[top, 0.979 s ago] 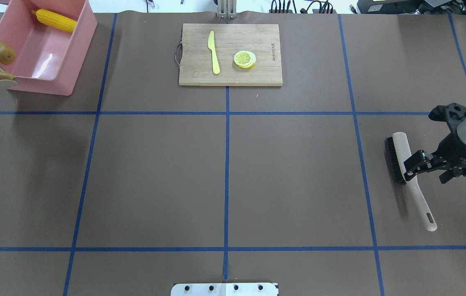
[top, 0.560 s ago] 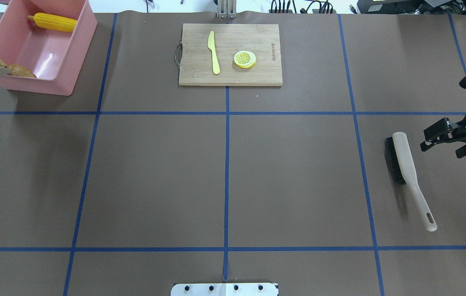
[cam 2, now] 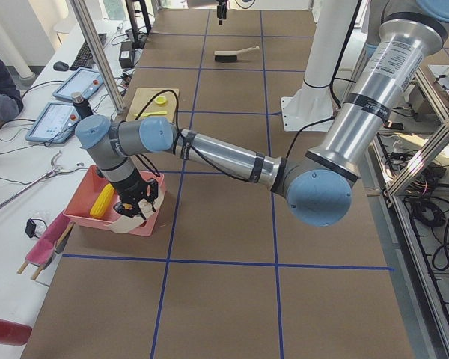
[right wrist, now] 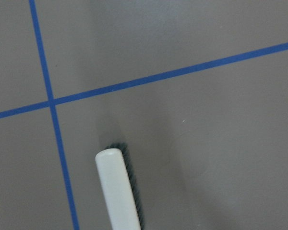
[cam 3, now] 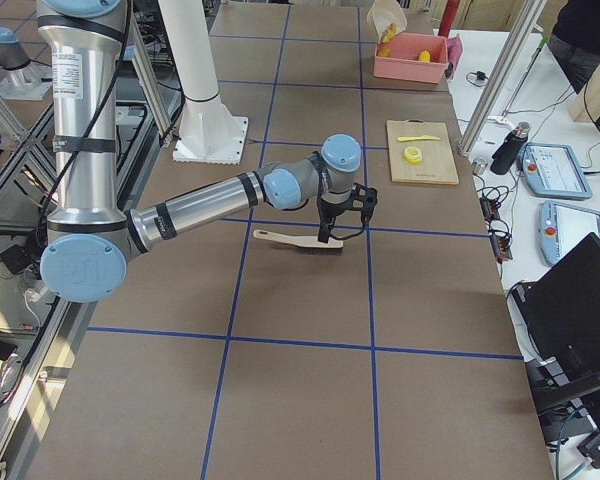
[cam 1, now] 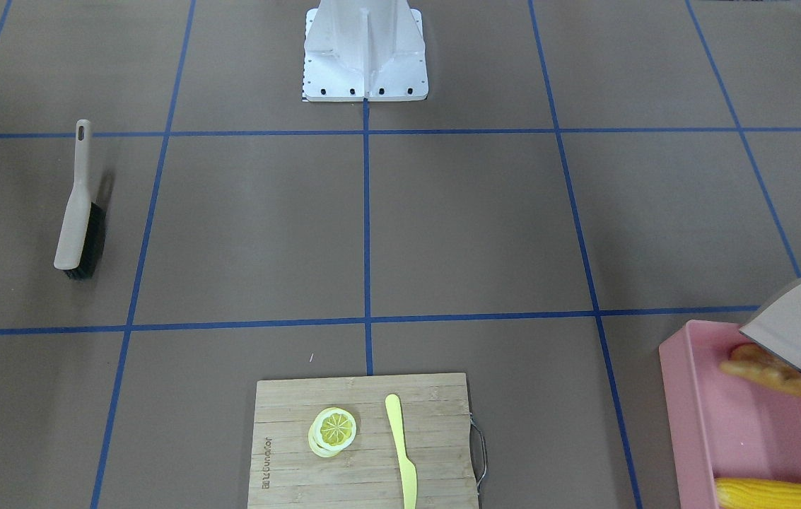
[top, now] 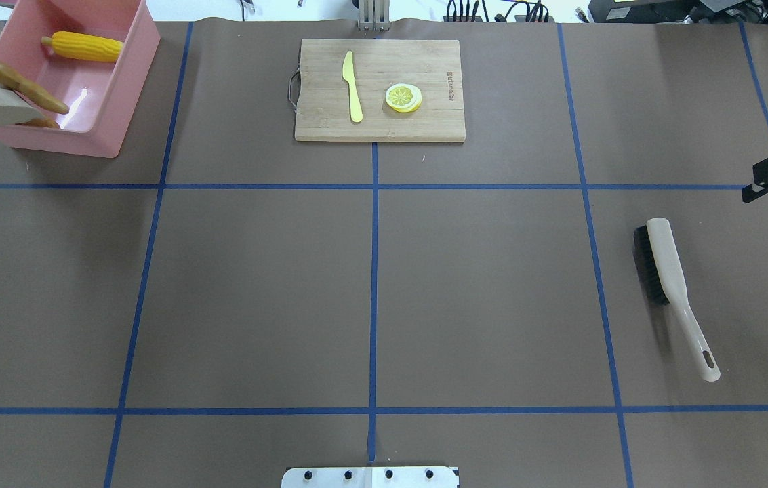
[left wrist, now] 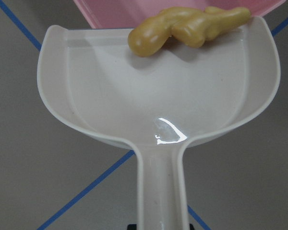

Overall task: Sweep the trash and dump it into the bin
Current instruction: 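Shake the dustpan over the bin with the left gripper while the right arm retracts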

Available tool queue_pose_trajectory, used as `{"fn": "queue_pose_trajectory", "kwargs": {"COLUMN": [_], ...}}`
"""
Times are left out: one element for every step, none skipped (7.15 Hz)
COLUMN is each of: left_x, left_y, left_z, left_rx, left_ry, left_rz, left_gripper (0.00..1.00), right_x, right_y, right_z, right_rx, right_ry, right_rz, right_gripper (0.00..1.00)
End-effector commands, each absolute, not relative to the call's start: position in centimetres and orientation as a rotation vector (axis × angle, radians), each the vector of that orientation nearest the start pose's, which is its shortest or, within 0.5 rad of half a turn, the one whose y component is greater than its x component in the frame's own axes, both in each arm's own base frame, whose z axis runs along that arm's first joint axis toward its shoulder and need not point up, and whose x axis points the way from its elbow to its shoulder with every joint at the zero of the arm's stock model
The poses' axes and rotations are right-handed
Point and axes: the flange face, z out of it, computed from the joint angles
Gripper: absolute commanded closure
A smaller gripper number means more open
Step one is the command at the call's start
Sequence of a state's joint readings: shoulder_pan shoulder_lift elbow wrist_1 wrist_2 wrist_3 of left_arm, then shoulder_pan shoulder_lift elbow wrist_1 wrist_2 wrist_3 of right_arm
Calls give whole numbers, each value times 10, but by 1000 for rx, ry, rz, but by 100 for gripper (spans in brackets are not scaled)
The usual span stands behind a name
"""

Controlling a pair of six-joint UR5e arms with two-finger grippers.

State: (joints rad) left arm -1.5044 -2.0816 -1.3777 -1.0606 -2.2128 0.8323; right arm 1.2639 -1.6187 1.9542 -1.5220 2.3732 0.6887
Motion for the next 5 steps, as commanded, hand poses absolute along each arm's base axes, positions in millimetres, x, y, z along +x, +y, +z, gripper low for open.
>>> {"fn": "queue_pose_trajectory", "kwargs": {"left_x": [-27,-30,-59,-84,-83], "left_y": [-703,-705,-704,-699,-700], "left_z": [479,472,459,436,416], "left_rx": [-3,8,53,127,246], "left_ry": [645,638,632,617,601], "left_rz": [885,882,853,834,865], "left_gripper": [100,100,100,100,100], "right_x": [-23,1,20,38,49], "right_y": [-456,-445,-437,-430,-431], "right_z": [525,546,557,579,596], "right_rx": [47,46,60,51,80], "right_ry": [-772,-722,-702,-707,-697], "right_rz": [135,168,130,81,-1], "right_gripper": [0,0,0,0,0]}}
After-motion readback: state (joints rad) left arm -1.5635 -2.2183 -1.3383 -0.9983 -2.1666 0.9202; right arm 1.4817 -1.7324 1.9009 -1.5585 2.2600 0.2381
